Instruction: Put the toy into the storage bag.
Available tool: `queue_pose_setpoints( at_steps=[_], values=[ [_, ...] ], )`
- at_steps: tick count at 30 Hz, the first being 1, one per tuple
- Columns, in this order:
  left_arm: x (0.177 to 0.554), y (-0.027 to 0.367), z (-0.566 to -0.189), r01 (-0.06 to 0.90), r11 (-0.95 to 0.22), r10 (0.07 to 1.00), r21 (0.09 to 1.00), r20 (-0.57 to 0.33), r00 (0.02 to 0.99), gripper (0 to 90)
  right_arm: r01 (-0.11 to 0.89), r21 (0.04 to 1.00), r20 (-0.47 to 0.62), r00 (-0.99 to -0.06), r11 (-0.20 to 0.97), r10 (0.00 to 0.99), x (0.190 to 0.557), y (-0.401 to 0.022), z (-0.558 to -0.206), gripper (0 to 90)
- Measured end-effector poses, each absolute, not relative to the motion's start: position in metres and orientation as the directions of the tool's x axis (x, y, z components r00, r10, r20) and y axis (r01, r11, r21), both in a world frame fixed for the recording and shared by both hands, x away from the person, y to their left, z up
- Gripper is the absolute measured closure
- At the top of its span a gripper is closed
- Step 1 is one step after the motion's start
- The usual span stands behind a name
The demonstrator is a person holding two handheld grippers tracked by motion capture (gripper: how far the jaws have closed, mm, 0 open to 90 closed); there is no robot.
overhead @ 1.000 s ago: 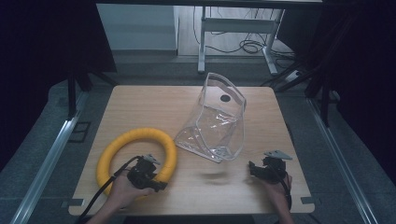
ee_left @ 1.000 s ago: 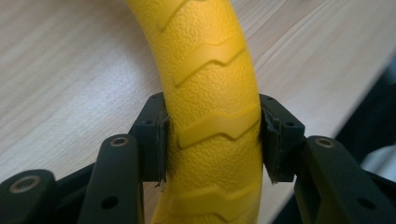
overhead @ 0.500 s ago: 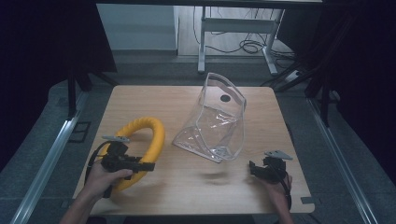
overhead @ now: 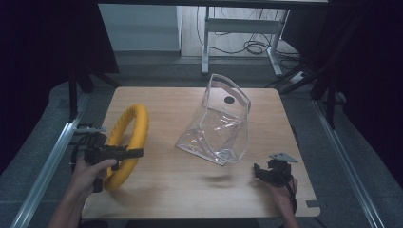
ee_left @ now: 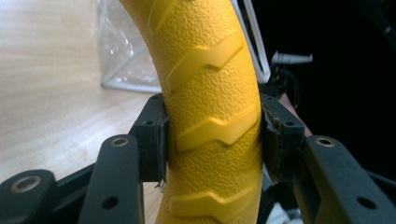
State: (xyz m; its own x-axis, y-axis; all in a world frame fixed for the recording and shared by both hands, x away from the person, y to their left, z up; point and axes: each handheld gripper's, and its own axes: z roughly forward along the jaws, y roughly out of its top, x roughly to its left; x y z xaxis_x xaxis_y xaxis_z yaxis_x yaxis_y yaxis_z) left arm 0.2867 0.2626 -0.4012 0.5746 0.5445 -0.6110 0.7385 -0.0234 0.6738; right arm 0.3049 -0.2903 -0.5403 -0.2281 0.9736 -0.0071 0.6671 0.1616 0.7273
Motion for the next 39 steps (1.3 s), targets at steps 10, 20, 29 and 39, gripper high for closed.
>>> queue_pose_setpoints(
  at_steps=[10, 20, 29, 39],
  values=[
    [0.289, 0.274, -0.39, 0.706, 0.04, 0.53, 0.707, -0.615, 0.585, 50.5, 0.667, 0.728, -0.008, -0.224, 0.16, 0.975, 0.305, -0.291, -0.54, 16.3],
    [0.293, 0.285, -0.384, 0.682, 0.162, 0.476, 0.714, -0.661, 0.579, 50.5, 0.667, 0.728, -0.007, -0.224, 0.159, 0.975, 0.305, -0.291, -0.54, 16.3],
    [0.3, 0.278, -0.379, 0.664, 0.242, 0.422, 0.708, -0.692, 0.585, 50.5, 0.666, 0.729, -0.009, -0.224, 0.159, 0.975, 0.305, -0.291, -0.54, 16.3],
    [0.304, 0.264, -0.376, 0.639, 0.28, 0.423, 0.716, -0.69, 0.588, 50.4, 0.665, 0.729, -0.011, -0.226, 0.162, 0.974, 0.305, -0.291, -0.54, 16.3]
  ],
)
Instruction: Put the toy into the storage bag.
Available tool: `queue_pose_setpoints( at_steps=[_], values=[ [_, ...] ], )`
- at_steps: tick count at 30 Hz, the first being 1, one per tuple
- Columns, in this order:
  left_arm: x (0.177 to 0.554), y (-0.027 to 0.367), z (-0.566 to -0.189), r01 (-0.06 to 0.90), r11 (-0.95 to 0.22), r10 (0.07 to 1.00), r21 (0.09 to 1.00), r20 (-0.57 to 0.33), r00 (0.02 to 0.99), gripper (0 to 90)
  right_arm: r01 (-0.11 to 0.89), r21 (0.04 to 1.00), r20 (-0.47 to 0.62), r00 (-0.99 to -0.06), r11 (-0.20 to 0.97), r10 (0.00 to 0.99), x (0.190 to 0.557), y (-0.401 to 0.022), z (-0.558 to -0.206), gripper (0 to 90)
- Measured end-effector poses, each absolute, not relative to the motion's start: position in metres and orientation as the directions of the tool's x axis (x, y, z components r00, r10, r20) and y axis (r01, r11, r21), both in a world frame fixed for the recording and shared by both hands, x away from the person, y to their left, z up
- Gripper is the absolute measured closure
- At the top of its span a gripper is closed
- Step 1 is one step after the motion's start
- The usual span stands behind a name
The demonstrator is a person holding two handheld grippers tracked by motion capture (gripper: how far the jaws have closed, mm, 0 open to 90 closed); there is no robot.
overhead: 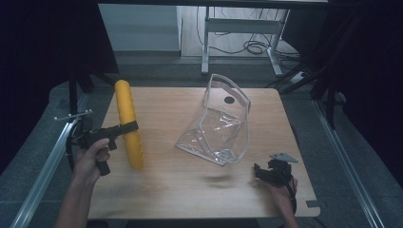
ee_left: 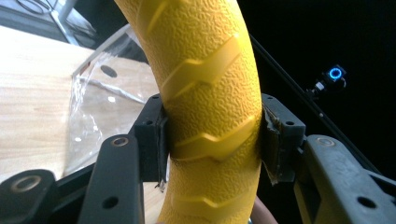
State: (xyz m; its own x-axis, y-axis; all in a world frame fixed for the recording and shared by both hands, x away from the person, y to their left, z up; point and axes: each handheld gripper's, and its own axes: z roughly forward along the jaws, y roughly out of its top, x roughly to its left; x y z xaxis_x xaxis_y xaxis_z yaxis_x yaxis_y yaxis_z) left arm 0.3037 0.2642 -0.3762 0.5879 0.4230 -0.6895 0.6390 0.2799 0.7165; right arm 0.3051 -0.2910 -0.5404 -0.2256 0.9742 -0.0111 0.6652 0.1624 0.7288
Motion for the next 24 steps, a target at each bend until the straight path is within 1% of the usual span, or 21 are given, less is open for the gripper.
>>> queue_pose_setpoints(
  at_steps=[3, 7, 10, 19, 24],
  values=[
    [0.303, 0.253, -0.374, 0.606, 0.293, 0.446, 0.739, -0.666, 0.597, 50.4, 0.664, 0.729, -0.013, -0.225, 0.163, 0.974, 0.305, -0.291, -0.54, 16.4],
    [0.302, 0.245, -0.372, 0.586, 0.311, 0.446, 0.748, -0.659, 0.605, 50.4, 0.664, 0.729, -0.013, -0.225, 0.164, 0.974, 0.305, -0.291, -0.54, 16.4],
    [0.303, 0.232, -0.369, 0.556, 0.314, 0.46, 0.77, -0.635, 0.62, 50.4, 0.665, 0.729, -0.012, -0.224, 0.162, 0.974, 0.305, -0.291, -0.54, 16.5],
    [0.308, 0.209, -0.367, 0.53, 0.338, 0.443, 0.778, -0.629, 0.639, 50.4, 0.668, 0.727, -0.008, -0.221, 0.157, 0.975, 0.305, -0.291, -0.54, 16.5],
    [0.308, 0.201, -0.362, 0.498, 0.337, 0.459, 0.799, -0.601, 0.654, 50.4, 0.669, 0.727, -0.008, -0.218, 0.155, 0.976, 0.305, -0.291, -0.54, 16.5]
  ],
)
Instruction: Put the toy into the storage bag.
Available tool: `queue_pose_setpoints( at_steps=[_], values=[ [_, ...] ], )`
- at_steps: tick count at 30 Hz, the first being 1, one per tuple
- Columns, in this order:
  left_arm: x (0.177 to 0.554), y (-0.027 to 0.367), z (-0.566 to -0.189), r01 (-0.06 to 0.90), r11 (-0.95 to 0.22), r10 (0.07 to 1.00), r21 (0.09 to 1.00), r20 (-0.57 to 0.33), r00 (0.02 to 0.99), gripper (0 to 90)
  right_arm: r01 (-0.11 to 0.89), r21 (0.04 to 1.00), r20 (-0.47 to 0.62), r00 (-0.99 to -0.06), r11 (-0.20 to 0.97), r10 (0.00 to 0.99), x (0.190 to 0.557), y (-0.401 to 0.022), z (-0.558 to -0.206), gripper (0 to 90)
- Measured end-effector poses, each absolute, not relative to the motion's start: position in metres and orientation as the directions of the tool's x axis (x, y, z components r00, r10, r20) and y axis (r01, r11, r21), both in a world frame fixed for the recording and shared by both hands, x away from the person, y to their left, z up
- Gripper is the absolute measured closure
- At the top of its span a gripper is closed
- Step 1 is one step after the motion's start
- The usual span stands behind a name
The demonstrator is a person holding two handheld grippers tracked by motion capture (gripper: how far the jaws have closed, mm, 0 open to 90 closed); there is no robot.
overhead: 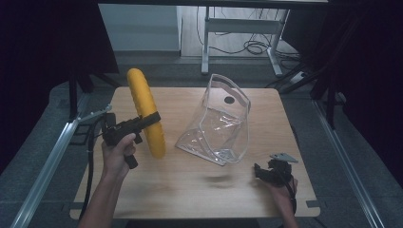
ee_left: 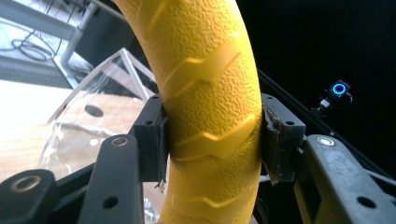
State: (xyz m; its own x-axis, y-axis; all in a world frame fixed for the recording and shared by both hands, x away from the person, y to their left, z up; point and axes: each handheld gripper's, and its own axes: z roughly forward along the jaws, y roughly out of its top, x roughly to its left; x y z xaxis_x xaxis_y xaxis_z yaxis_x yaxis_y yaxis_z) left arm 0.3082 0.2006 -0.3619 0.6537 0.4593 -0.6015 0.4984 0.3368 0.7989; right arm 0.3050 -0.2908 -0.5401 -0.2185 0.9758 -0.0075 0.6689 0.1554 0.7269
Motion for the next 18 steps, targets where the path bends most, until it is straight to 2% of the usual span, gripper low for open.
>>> queue_pose_setpoints(
  at_steps=[18],
  values=[
    [0.313, 0.18, -0.343, 0.456, 0.345, 0.46, 0.82, -0.571, 0.679, 50.4, 0.668, 0.728, -0.008, -0.212, 0.151, 0.977, 0.305, -0.291, -0.54, 16.5]
  ],
)
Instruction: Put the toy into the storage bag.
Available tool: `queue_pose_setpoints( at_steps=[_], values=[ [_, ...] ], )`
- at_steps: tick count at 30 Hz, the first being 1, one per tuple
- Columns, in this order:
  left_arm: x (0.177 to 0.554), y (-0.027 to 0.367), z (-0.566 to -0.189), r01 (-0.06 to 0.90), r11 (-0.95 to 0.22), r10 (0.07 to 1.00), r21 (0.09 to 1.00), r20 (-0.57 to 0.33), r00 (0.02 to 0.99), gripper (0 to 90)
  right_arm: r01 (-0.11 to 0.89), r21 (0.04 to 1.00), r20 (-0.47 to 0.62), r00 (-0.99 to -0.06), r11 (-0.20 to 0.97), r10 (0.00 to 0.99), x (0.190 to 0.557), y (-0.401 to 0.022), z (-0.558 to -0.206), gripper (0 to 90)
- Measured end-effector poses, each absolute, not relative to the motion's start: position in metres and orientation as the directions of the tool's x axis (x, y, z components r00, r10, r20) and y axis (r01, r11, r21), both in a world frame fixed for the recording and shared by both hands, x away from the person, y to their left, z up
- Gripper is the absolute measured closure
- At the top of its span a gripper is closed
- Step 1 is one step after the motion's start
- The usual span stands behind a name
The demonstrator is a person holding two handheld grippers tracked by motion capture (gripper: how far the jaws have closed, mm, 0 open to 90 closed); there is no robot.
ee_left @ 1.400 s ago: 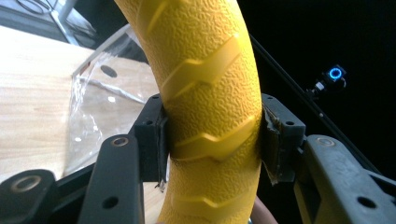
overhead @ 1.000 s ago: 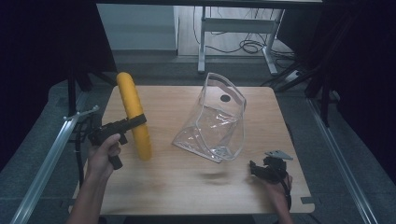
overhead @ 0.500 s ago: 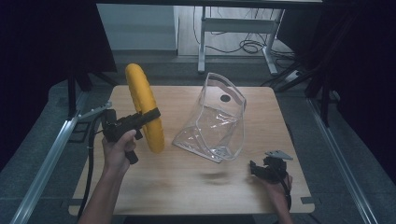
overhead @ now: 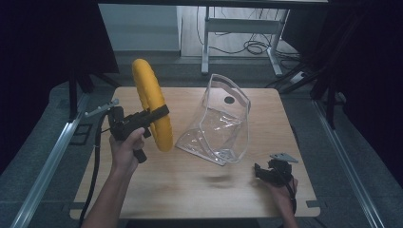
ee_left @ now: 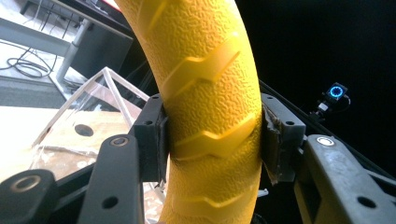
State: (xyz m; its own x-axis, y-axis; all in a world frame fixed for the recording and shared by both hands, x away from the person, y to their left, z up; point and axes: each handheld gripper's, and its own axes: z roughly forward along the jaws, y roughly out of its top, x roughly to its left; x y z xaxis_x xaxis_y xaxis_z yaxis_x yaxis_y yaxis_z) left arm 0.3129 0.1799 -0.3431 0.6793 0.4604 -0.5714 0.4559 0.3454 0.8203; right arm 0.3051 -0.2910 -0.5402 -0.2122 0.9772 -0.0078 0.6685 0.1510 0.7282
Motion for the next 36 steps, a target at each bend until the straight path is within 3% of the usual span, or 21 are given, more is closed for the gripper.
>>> queue_pose_setpoints(
  at_steps=[36],
  values=[
    [0.328, 0.134, -0.273, 0.386, 0.367, 0.414, 0.847, -0.52, 0.747, 50.3, 0.671, 0.727, -0.009, -0.205, 0.147, 0.979, 0.306, -0.291, -0.54, 16.5]
  ],
)
